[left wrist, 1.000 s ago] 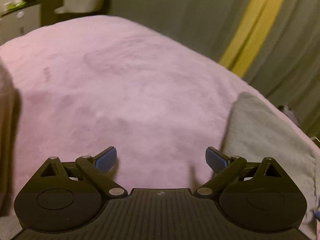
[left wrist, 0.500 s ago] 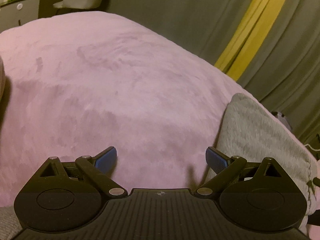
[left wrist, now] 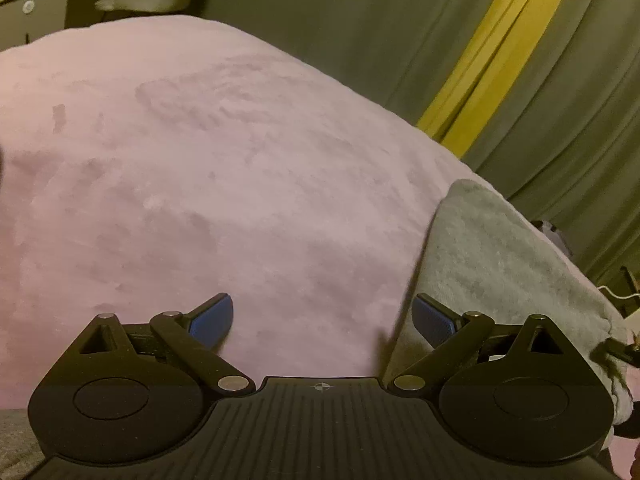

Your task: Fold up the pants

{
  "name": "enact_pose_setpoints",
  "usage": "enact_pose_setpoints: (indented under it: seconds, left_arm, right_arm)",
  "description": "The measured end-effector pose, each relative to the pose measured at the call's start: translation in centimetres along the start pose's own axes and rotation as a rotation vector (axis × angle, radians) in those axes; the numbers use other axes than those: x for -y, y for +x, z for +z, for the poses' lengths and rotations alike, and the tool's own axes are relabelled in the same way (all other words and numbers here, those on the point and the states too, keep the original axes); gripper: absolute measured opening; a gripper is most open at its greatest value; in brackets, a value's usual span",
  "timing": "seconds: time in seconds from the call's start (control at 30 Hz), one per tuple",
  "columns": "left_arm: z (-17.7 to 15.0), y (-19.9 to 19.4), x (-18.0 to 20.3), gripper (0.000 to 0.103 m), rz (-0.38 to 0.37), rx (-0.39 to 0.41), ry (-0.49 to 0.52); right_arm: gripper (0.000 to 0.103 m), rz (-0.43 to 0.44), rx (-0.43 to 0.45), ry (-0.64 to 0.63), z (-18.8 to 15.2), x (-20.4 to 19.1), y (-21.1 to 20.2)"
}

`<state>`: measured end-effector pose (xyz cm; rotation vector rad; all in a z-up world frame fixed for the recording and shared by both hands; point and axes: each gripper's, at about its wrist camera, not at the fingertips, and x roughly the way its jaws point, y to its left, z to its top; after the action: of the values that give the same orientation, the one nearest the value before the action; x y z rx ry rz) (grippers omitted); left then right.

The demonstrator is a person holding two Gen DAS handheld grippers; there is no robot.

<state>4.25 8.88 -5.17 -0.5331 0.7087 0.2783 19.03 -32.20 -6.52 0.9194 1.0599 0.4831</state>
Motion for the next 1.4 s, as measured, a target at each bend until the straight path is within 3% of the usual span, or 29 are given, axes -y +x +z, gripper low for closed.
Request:
enact_pose_setpoints:
  seconds: [0.03,0.07,0.2,0.33,0.47,0.57,0.77,0.97,1.3,1.37,1.4]
  left_arm:
    - [0.0,0.0,-0.2,0.100,-0.002,0.001,-0.011]
    - [0.0,0.0,-0.3,0.100,0.000,0.002,-0.022]
    - [0.2,0.1,-1.1,0.100,0.000,0.000,-0.086]
    - [0.2,0.1,-1.8,0.100,-0.002,0.002,-0.132]
    - [0.1,0.0,-1.5,0.100,0.005,0.005,-0.116]
    - [0.1,-0.1,-1.2,0.100,-0.002,0.005,-0.087]
    - [0.0,0.1,-0.6,0.100,-0.024,-0.005,-0.030]
    - [0.0,0.4,-0.4,0.100,-0.025,-0.015,-0.017]
    - [-0.1,1.1,0.1,0.101,-0.013,-0.027,0.029]
    - [-0.1,1.2,0.3,0.101,-0.009,-0.030,0.038]
    - [-0.1,1.2,0.4,0.101,-0.007,-0.030,0.040]
  right_arm:
    - [0.043,-0.017,0.003,-0.009,-0.1,-0.3,0.0]
    - [0.041,-0.016,0.003,-0.006,-0.3,-0.4,-0.1]
    - [0.038,-0.019,0.051,-0.056,-1.1,-3.0,-1.4]
    - [0.037,0.068,0.119,-0.109,-1.6,-7.2,-3.3]
    - [0.037,0.164,0.152,-0.151,-1.6,-10.9,-5.3]
    - [0.037,0.158,0.168,-0.181,-1.5,-12.3,-6.4]
    - [0.037,0.121,0.207,-0.128,-1.3,-11.2,-8.3]
    - [0.037,0.083,0.228,-0.067,-1.1,-7.7,-10.2]
    - [0.038,-0.047,0.202,-0.064,-1.5,-2.9,-9.7]
    - [0.046,-0.115,0.174,-0.083,-1.6,-2.2,-9.4]
    - [0.056,-0.166,0.174,-0.086,-1.8,-1.6,-9.6]
